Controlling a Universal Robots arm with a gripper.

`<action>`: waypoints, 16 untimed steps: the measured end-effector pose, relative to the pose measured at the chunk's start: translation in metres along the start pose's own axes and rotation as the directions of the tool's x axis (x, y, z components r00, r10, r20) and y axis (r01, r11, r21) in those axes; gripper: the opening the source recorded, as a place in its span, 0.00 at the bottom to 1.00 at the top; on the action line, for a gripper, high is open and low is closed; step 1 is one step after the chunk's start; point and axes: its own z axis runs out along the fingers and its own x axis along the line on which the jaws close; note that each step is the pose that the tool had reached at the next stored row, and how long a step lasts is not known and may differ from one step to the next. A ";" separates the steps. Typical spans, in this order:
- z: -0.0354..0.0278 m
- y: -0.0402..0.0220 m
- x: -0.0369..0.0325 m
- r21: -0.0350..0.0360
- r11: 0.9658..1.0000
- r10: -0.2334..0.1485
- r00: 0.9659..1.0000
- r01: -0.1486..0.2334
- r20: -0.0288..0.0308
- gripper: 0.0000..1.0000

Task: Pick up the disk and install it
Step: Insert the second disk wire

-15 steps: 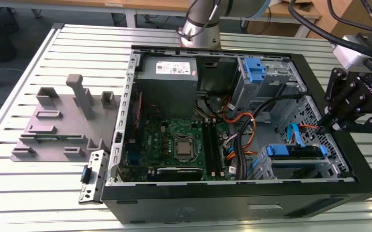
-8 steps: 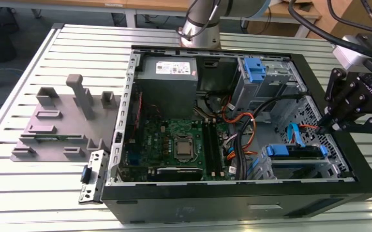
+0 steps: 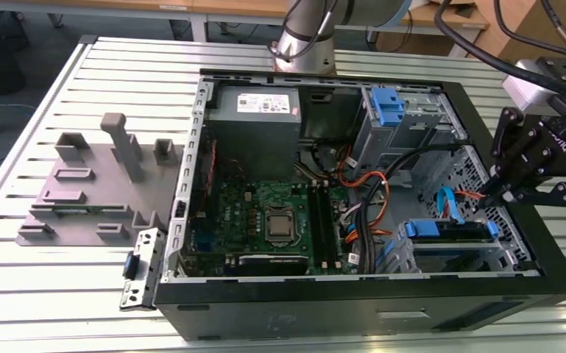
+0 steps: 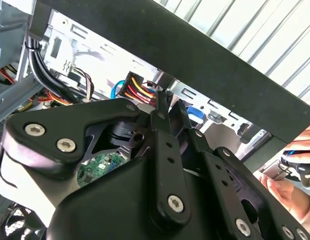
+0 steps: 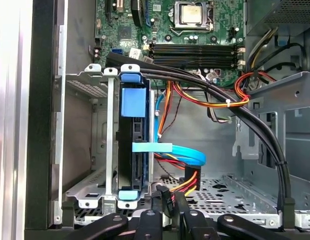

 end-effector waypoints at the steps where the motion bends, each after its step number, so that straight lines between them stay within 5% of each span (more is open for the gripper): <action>1: 0.0003 0.0000 0.0000 0.000 1.000 0.000 1.000 0.000 -0.002 0.24; 16: 0.0001 0.0000 0.0001 0.000 1.000 0.000 1.000 0.000 -0.003 0.18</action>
